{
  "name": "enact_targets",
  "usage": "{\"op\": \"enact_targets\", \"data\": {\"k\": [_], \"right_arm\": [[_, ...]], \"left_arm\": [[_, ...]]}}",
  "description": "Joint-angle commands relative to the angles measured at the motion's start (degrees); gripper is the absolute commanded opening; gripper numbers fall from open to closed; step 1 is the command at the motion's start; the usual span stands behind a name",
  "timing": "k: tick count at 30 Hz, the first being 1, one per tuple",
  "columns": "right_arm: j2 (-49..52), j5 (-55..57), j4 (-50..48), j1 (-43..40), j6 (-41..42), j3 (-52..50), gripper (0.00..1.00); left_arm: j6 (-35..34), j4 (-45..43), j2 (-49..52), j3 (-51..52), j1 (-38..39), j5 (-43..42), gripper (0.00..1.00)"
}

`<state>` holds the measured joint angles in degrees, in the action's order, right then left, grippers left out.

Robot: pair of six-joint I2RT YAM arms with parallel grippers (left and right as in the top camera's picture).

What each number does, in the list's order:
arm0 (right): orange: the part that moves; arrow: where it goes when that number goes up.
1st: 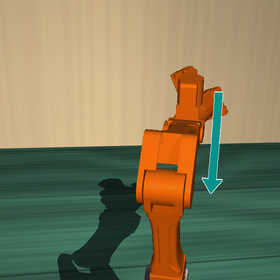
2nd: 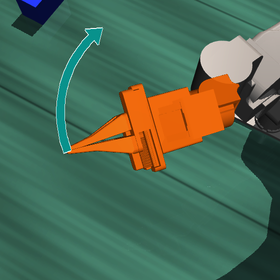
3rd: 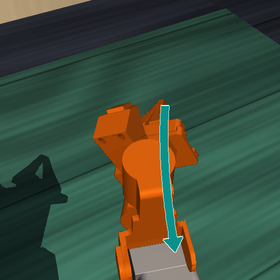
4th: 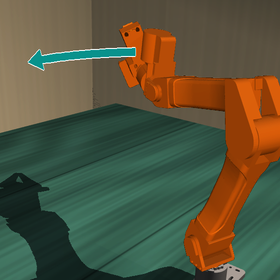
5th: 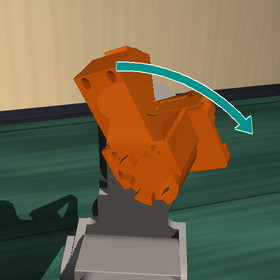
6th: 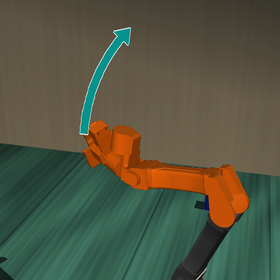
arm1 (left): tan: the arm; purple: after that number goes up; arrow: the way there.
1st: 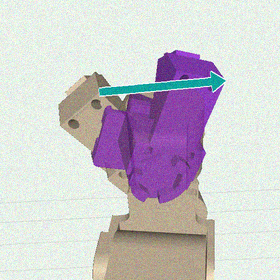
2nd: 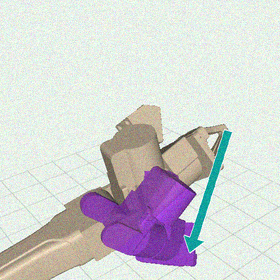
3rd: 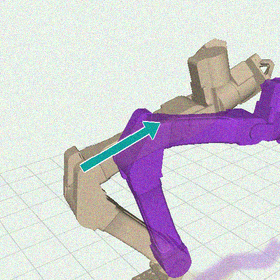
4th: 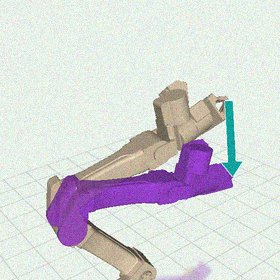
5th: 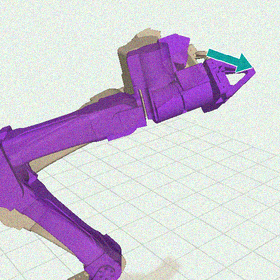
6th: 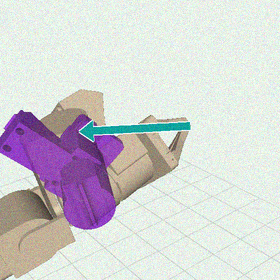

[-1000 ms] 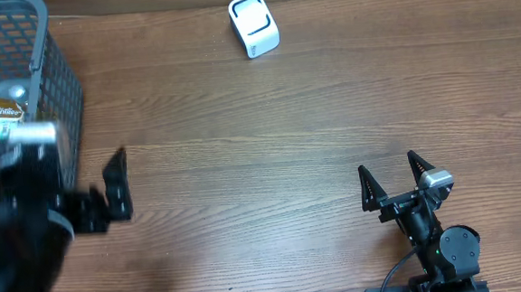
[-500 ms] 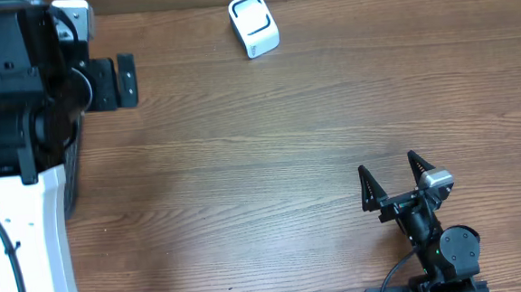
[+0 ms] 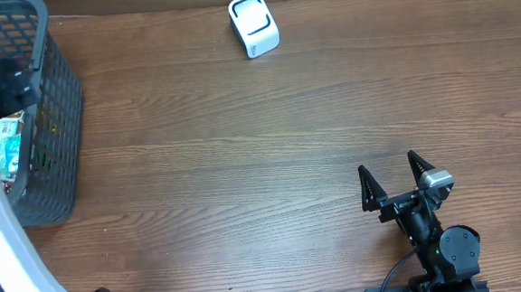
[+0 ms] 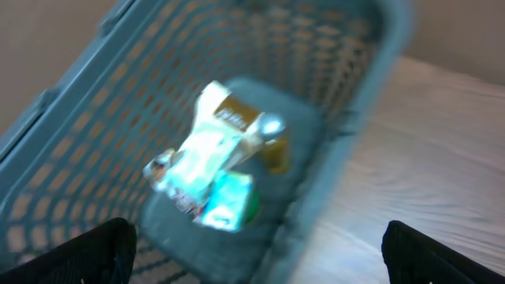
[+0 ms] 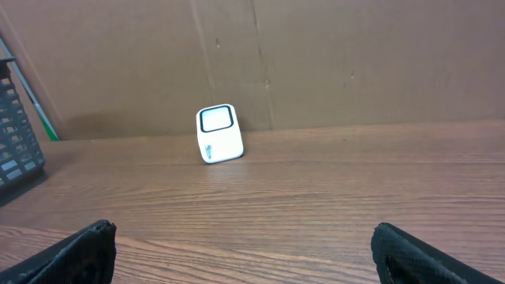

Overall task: Scan the item barcode
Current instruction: 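Reach the left gripper into the basket and grasp the green-lidded jar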

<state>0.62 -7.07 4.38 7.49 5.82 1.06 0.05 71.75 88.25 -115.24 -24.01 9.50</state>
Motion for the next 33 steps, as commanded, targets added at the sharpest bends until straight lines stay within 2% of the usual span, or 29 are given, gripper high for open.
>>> {"op": "enact_targets", "data": {"k": [1, 14, 21, 30, 33], "right_arm": [[-0.5, 0.5, -0.2, -0.2, 0.2, -0.6, 1.0], [-0.5, 0.5, -0.2, -0.2, 0.2, -0.6, 1.0], [-0.5, 0.5, -0.2, -0.2, 0.2, -0.6, 1.0], [-0.5, 0.5, -0.2, -0.2, 0.2, -0.6, 1.0], [-0.5, 0.5, -0.2, -0.2, 0.2, -0.6, 1.0]], "left_arm": [[-0.8, 0.2, 1.6, -0.6, -4.0, -1.0, 1.0], [5.2, -1.9, 10.4, 11.5, -10.8, -6.3, 1.0], [8.5, -2.7, 14.1, 12.0, -14.8, -12.7, 1.0], [9.8, -5.4, 18.6, 12.0, -16.2, -12.6, 0.99], [11.5, -5.6, 20.5, 12.0, -16.2, -14.9, 1.0]]}}
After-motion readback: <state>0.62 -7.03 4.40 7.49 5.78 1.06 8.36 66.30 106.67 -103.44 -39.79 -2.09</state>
